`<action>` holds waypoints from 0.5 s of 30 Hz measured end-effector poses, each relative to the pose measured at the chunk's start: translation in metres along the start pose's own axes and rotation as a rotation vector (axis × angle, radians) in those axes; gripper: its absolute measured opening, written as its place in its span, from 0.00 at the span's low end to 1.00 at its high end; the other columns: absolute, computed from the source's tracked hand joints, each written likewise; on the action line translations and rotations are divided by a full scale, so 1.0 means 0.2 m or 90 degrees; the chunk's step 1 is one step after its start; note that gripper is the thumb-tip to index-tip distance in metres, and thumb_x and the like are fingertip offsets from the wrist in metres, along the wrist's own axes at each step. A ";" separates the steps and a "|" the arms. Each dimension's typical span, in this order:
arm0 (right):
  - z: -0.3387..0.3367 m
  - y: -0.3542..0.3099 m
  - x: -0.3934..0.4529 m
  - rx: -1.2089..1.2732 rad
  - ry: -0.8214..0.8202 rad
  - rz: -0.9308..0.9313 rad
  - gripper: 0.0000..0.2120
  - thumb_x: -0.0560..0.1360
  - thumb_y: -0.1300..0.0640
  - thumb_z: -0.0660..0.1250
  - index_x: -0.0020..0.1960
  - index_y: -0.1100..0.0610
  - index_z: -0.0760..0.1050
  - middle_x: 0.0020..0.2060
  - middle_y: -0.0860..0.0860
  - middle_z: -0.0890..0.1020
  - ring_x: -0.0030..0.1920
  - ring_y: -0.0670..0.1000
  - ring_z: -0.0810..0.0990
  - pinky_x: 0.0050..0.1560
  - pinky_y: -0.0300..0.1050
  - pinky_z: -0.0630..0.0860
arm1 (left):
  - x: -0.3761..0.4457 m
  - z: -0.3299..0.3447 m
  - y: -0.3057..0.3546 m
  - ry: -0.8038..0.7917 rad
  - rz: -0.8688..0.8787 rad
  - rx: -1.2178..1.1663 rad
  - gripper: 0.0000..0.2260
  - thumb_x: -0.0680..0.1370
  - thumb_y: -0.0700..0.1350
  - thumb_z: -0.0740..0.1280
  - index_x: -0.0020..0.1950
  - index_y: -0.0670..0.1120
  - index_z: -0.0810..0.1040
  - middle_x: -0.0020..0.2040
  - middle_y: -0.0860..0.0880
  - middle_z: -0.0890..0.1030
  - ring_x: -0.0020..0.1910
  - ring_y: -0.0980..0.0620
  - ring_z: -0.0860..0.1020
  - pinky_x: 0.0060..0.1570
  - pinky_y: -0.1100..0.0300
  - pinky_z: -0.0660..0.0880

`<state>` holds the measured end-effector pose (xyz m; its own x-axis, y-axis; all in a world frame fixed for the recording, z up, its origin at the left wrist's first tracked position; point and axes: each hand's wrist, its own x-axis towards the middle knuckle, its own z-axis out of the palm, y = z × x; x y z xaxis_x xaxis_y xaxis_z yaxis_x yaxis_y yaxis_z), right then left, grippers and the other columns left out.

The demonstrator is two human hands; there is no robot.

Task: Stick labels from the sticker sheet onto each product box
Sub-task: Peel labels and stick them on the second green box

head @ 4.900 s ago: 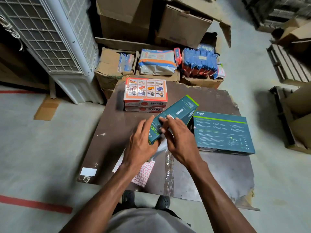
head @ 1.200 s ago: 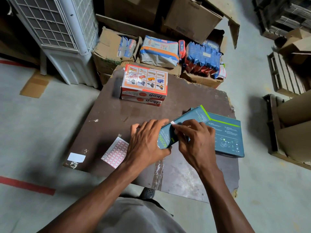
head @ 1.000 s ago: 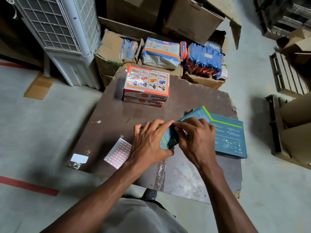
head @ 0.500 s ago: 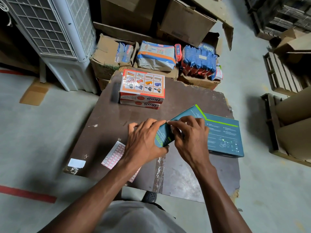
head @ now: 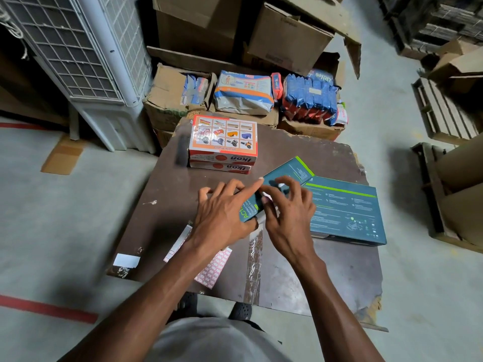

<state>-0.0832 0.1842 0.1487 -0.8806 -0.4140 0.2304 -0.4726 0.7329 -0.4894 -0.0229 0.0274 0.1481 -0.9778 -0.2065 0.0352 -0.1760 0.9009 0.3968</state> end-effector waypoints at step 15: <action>0.37 0.31 -0.22 0.533 -0.233 0.616 0.20 0.83 0.51 0.66 0.71 0.56 0.67 0.65 0.53 0.73 0.60 0.51 0.73 0.57 0.46 0.71 | 0.22 -0.04 -0.32 -0.008 -0.182 -0.399 0.34 0.70 0.62 0.75 0.75 0.66 0.68 0.66 0.57 0.80 0.61 0.54 0.80 0.61 0.50 0.79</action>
<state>-0.0708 0.2073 0.0455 -0.7254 -0.1344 -0.6751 0.6145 0.3154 -0.7231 -0.0541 -0.0427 0.1312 -0.9047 -0.3954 -0.1585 -0.3318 0.4205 0.8444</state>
